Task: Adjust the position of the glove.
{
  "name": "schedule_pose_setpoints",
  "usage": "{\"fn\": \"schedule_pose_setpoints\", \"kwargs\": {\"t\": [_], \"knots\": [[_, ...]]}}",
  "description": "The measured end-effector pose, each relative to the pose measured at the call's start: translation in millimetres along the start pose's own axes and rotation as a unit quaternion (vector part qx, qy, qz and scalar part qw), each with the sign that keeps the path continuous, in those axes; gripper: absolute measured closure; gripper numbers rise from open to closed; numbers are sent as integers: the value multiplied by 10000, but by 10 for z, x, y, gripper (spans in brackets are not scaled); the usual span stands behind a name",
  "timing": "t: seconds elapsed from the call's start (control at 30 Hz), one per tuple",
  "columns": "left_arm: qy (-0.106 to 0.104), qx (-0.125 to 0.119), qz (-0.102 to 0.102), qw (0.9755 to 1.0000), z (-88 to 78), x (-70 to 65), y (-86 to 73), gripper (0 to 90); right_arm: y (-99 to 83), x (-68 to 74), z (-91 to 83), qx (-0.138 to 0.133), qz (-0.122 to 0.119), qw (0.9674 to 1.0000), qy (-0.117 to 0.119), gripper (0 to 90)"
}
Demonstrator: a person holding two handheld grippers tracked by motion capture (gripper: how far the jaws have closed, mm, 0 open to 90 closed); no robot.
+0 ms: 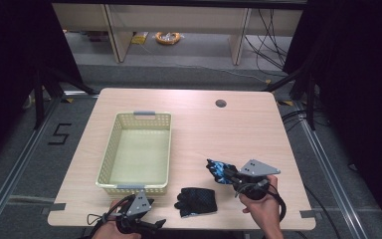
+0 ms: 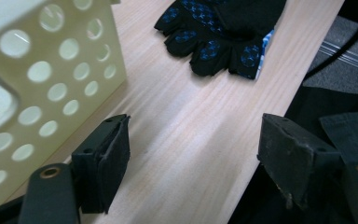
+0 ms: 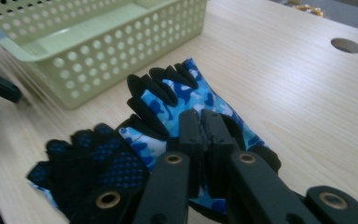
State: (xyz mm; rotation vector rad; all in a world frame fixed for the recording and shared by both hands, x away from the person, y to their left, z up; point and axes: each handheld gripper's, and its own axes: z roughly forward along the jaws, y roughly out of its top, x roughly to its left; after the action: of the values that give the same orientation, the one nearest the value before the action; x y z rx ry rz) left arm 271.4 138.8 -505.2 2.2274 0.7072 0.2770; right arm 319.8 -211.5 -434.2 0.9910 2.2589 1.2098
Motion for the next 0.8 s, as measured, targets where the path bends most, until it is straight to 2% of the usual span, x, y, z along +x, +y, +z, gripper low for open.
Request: {"fn": "schedule_pose_setpoints", "kwargs": {"t": [0.03,0.07,0.1,0.13,0.2,0.23,0.27,0.3,0.33,0.37,0.5,0.57,0.6,0.63,0.7,0.77,0.8], "knots": [[1,-48,-131,9999,6,-7,-6,244,9,69,-22,-42,111,9999,5,886],[30,-46,-84,9999,-4,1,-4,244,24,86,-29,-83,37,9999,74,886],[-36,-45,-36,10000,-13,14,3,244,32,132,-37,-101,93,9998,114,887],[11,-77,-219,9997,-4,1,-5,244,40,174,-35,-117,29,9998,128,886],[22,-87,-219,9997,-9,13,-6,244,50,254,-23,-128,-67,9998,105,886],[39,-76,-130,9999,-17,24,-3,243,54,304,-14,-133,-116,9997,157,886],[25,-82,-238,9997,-15,17,-6,243,54,353,-12,-68,-3,9997,226,886],[10,-88,-228,9997,-21,19,-3,243,60,381,-1,-88,-128,9995,274,886],[51,-100,-115,9999,-26,36,3,244,62,422,7,-53,-134,9994,324,886],[57,-68,-87,9999,-30,42,3,243,61,464,17,-74,-155,9993,325,886],[62,-58,-99,9999,-26,42,1,244,45,546,34,-36,-143,9994,328,886],[57,-51,-87,9999,-26,40,2,243,30,578,43,34,-19,9993,377,886],[31,-87,-133,9999,-22,32,0,243,23,573,59,16,-125,9992,383,886],[65,-53,-157,9998,-22,31,-2,243,15,581,61,20,-119,9994,329,885],[59,-69,-256,9996,-16,23,-5,244,-2,612,92,73,-127,9992,372,886],[55,-60,-152,9999,-23,33,-2,243,-20,645,121,194,-146,9990,379,885],[64,-44,-144,9999,-24,33,-3,244,-33,672,132,244,-136,9991,305,885]]}}
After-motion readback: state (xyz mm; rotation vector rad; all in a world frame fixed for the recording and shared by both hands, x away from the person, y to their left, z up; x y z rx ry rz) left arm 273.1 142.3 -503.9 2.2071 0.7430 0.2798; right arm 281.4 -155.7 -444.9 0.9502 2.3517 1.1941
